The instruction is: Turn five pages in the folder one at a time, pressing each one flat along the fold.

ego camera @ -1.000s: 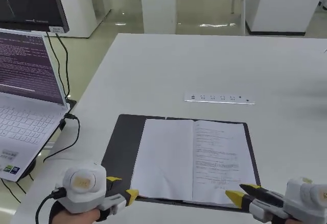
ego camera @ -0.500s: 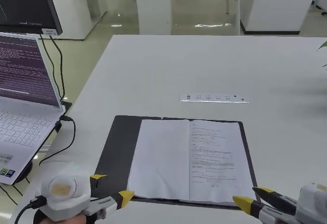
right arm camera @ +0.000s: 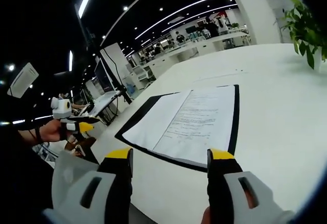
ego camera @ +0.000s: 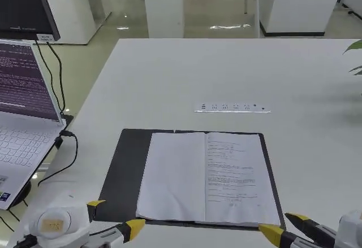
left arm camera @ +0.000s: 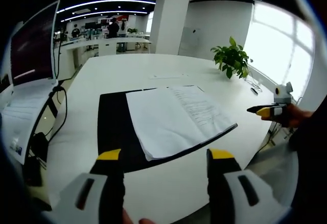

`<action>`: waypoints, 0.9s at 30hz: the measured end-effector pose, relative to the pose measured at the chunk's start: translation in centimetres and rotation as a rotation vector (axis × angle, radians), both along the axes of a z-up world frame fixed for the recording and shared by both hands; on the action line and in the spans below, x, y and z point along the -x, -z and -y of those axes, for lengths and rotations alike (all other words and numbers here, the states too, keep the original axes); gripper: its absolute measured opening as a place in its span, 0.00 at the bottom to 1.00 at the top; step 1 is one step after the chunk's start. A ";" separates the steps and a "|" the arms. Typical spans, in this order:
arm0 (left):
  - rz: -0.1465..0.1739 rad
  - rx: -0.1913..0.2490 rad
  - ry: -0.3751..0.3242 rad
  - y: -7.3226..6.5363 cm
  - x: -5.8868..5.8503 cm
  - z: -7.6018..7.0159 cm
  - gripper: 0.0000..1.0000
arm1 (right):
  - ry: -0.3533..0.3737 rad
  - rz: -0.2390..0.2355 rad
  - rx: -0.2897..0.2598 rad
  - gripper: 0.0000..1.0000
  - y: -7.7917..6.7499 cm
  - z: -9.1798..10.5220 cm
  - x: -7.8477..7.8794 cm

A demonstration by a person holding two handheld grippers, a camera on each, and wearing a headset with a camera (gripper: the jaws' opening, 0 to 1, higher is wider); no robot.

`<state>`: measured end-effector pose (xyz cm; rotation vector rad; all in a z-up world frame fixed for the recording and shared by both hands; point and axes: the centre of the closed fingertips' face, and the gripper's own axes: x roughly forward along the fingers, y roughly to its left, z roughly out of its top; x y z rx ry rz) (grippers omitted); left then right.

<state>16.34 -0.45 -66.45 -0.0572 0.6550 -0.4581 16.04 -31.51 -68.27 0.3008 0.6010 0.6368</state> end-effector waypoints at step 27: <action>-0.011 -0.020 0.186 0.2 -1.5 5.8 0.66 | 0.022 -0.007 0.018 0.62 -0.4 1.3 1.7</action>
